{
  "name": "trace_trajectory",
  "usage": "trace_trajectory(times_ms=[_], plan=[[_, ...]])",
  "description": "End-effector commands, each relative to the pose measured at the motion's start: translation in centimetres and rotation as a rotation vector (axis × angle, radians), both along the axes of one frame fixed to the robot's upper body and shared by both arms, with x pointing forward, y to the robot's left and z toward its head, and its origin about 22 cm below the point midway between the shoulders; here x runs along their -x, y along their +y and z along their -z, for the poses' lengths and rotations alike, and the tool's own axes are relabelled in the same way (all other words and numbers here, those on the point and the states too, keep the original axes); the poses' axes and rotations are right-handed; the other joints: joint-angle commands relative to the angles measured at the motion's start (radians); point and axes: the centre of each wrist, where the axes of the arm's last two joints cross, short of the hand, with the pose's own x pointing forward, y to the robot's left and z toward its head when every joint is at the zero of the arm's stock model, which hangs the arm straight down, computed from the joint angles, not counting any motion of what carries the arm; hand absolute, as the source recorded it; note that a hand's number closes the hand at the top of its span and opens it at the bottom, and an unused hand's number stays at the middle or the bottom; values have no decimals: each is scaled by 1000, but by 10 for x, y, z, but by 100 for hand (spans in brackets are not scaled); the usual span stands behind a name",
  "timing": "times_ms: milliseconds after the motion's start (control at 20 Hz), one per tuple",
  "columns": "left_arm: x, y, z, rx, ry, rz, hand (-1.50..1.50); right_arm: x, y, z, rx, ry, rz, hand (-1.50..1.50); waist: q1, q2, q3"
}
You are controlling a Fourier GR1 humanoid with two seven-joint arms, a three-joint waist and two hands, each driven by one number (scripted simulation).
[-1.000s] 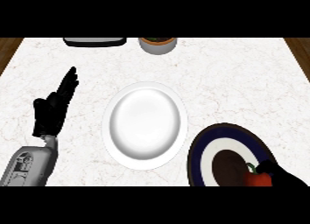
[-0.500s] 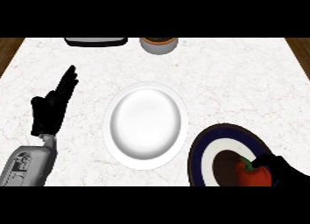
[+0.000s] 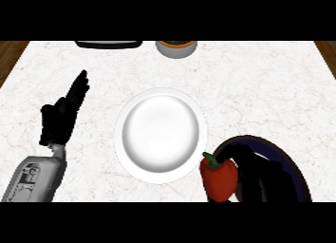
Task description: Pick the bell pepper from the plate and place it in the plate
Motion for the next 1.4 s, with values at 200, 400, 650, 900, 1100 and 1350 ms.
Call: trace_trajectory(times_ms=[200, 400, 650, 900, 1100, 1350], plan=[[2, 13, -14, 18, -8, -10, 0, -60, 67, 8, -81, 80, -77, 150, 3, 0, 1], [4, 0, -1, 6, 8, 0, 0, -91, 94, 23, -46, 113, -80, 150, 6, 2, 1], [-4, 1, -6, 11, -2, 34, 0, -119, 105, 67, 139, 205, -17, 150, 19, 7, 1], [-3, 2, -8, -3, -9, 26, 0, -143, 103, 83, 7, 326, 52, -150, 29, 8, 2], [-14, -11, -23, 3, -8, 49, 0, -148, 100, 106, -106, 331, 41, -150, 46, 13, 3], [2, -24, -2, 19, -18, 80, 0, -144, 107, 118, -194, 316, 15, -150, 70, 15, 3]])
